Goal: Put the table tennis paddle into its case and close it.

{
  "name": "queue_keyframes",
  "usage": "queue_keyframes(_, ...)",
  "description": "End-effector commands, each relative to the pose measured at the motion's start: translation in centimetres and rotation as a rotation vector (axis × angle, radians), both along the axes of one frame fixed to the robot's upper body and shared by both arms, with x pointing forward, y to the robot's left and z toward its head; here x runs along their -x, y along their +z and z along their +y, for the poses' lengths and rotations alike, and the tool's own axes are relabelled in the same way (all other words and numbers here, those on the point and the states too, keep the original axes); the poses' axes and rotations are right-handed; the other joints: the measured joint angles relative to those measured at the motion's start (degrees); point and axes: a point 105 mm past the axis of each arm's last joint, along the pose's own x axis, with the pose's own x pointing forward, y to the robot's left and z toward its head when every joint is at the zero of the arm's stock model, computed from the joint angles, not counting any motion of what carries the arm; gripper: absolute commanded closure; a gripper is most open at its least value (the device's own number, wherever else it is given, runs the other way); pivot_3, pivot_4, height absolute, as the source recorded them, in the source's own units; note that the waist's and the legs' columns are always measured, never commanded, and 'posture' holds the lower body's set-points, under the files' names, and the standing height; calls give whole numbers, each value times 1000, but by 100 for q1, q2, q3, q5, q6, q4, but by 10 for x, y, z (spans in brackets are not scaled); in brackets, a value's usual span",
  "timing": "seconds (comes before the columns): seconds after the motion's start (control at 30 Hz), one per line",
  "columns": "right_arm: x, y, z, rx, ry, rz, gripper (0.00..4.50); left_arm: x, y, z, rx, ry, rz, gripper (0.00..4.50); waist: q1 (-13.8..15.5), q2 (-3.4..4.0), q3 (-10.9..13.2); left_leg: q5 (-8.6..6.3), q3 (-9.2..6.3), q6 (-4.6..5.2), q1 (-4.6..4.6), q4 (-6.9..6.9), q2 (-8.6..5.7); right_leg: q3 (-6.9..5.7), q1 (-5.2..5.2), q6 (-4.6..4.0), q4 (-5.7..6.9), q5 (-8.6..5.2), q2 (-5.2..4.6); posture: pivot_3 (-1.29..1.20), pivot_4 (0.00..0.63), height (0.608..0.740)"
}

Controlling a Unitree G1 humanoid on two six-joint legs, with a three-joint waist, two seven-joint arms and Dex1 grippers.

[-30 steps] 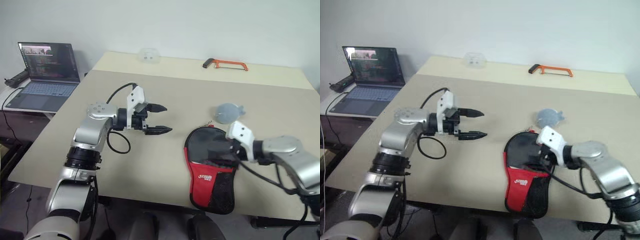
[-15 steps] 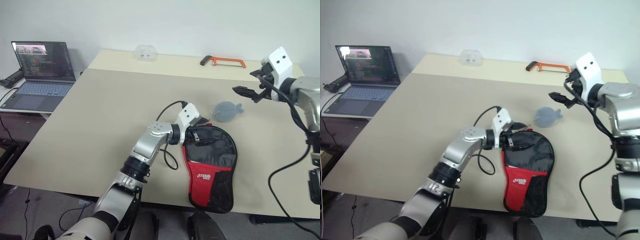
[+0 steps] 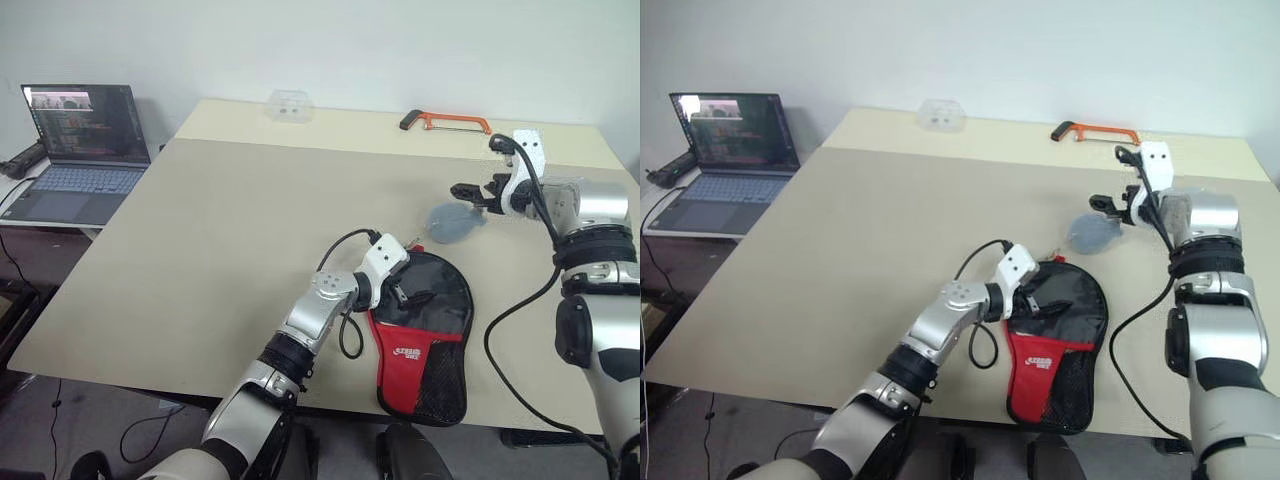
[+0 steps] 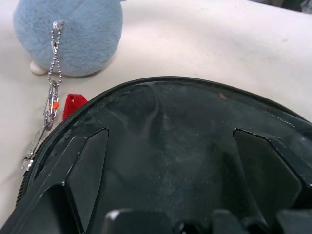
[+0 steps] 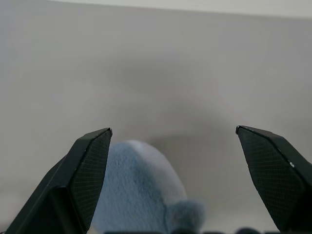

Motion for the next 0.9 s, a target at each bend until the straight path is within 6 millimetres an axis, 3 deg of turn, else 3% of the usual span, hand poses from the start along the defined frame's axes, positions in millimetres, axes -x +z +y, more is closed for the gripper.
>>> queue_keyframes(0.03, -3, 11, 2, -54, -19, -26, 0, 3, -3, -1, 7, 10, 27, 18, 0, 2, -1, 0, 0, 0, 0, 0, 0, 0, 0, 0, 0, 0, 0, 0, 150, 740)
queue_keyframes(0.3, 1, -19, 15, -107, -13, 79, 0, -4, 3, 0, 19, 52, 15, 18, -2, 6, -3, 1, 0, -1, 0, 0, 0, 0, 0, 1, 0, 0, 2, 0, 150, 740)
queue_keyframes(0.67, 10, -36, 28, -171, -11, 152, 0, -7, 7, -2, 40, 67, 11, 18, -2, 8, -5, 4, -2, -2, 0, 2, -1, -1, 2, 4, 3, 3, 2, 0, 150, 740)
queue_keyframes(0.9, 17, -43, 40, -180, 11, 159, 2187, -3, 2, -6, 18, 49, 12, 0, -3, 11, -7, 4, -4, -2, 0, 2, -1, -3, 4, 5, 2, 3, 2, 0, 150, 740)
